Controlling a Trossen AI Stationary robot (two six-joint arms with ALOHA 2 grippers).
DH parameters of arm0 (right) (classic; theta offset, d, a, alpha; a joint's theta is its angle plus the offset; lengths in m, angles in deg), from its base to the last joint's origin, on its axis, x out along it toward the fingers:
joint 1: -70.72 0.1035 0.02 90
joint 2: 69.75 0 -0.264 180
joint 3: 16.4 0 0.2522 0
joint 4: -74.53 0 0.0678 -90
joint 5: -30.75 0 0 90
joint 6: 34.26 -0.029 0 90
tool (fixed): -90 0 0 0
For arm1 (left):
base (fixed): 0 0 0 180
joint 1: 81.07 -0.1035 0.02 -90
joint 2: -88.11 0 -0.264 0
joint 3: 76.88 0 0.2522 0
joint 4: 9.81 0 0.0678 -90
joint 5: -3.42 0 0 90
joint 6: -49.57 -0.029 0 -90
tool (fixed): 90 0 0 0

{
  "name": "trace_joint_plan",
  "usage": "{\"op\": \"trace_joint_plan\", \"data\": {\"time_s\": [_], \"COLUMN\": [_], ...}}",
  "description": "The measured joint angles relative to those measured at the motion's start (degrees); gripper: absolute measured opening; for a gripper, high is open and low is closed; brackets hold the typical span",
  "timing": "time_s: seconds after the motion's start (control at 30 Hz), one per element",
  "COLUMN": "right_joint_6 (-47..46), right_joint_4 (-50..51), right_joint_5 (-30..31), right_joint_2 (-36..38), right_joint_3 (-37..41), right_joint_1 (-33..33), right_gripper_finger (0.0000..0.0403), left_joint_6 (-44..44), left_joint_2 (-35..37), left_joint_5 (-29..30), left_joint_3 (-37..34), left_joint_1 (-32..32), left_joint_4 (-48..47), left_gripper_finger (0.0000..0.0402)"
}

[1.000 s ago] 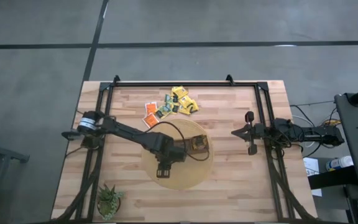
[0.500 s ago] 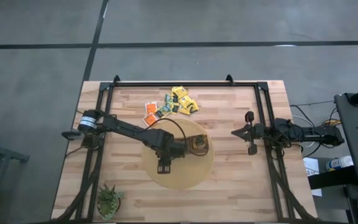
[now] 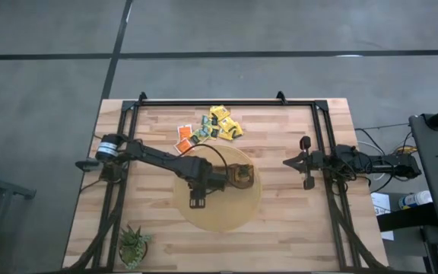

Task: Pick & Place Tea
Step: Put the white and orange tea bag into the wooden organizer

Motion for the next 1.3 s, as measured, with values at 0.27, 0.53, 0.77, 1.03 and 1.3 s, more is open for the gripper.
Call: {"op": "trace_joint_plan", "data": {"time_s": [0.27,0.53,0.77,1.03,1.3], "right_joint_6": [0.00,0.00,0.00,-0.02,0.00], "right_joint_4": [0.02,0.00,0.01,0.00,0.00], "right_joint_5": [-0.01,0.00,-0.01,-0.01,-0.01], "right_joint_2": [0.00,0.00,0.00,0.00,-0.02], "right_joint_3": [-0.01,0.01,0.01,0.01,0.01], "right_joint_1": [-0.01,-0.01,0.01,0.00,-0.01], "right_gripper_finger": [0.0009,0.0008,0.0009,0.0009,0.0009], "left_joint_6": [-1.78,-1.80,-1.67,-1.18,-1.08], "left_joint_2": [0.00,0.00,0.00,0.00,1.17], "left_joint_5": [5.40,14.13,9.52,1.89,8.52], "left_joint_3": [1.87,1.82,2.45,2.82,6.45], "left_joint_1": [-0.91,-3.24,-3.90,-2.55,-1.87], "left_joint_4": [-0.24,-0.38,-0.35,0.51,-4.71], "left_gripper_finger": [0.0165,0.0165,0.0165,0.0165,0.0165]}}
